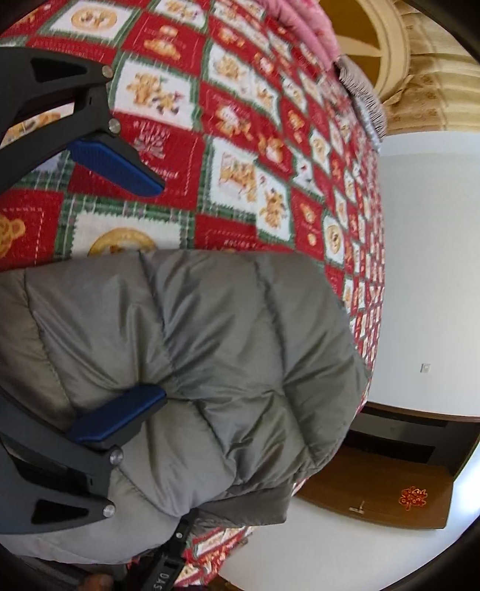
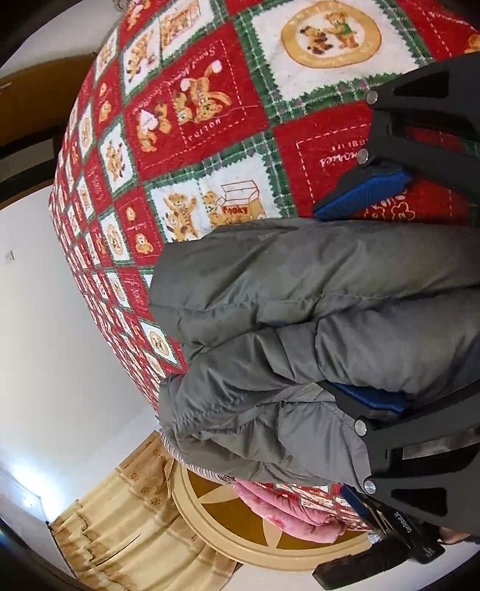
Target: Fold large clothes
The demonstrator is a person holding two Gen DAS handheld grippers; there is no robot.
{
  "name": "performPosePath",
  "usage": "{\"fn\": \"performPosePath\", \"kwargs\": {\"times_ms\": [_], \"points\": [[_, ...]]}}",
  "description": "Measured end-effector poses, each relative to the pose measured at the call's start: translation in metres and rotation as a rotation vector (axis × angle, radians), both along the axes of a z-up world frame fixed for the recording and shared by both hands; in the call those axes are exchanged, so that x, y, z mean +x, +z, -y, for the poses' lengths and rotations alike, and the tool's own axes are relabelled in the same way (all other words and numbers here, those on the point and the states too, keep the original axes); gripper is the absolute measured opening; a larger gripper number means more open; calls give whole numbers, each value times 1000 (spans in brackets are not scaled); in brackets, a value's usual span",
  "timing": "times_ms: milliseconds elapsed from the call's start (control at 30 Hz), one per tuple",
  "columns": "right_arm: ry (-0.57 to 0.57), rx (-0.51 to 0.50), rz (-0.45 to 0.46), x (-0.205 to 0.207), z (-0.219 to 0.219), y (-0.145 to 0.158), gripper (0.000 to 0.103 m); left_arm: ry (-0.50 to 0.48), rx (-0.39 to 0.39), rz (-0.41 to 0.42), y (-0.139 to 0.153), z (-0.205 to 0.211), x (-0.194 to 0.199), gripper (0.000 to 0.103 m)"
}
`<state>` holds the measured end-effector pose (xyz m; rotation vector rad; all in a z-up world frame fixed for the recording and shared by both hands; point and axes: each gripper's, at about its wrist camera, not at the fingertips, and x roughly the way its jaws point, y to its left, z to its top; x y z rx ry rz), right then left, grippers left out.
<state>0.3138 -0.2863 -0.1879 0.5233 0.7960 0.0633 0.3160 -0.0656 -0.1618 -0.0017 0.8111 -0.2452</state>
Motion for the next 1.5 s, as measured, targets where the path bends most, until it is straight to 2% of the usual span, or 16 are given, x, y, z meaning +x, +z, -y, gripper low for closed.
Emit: {"fn": "performPosePath", "kwargs": {"times_ms": [67,100,133,167,200,267,333,433,500,733,1000,1500], "points": [[8,2,5,1,-3,-1,78,-9,-50,-31,-5,-5,5,103],[21,12,10,1,-4,-2,70,-10,-78,-52,-7,-6,7,103],[43,33,17,1,-6,-3,65,-21,-102,-59,-8,-7,7,96],[60,56,17,1,-7,-4,55,-59,-128,-58,-7,-4,6,89],[65,68,14,1,-7,-5,50,-88,-129,-47,-5,1,2,76],[74,97,10,2,-7,-6,41,-115,-94,-13,0,11,-5,62],[76,94,22,0,-9,-2,33,-131,-46,16,5,20,-12,42],[76,76,42,-9,-14,8,24,-103,30,48,17,25,-24,25],[76,92,52,-12,-14,12,20,-92,53,78,29,24,-37,22],[133,116,102,-22,-38,36,17,-47,96,197,67,3,-73,18],[209,104,149,-18,-76,64,17,18,87,226,90,-34,-80,17],[391,44,148,15,-180,80,17,182,80,229,94,-127,-83,16]]}}
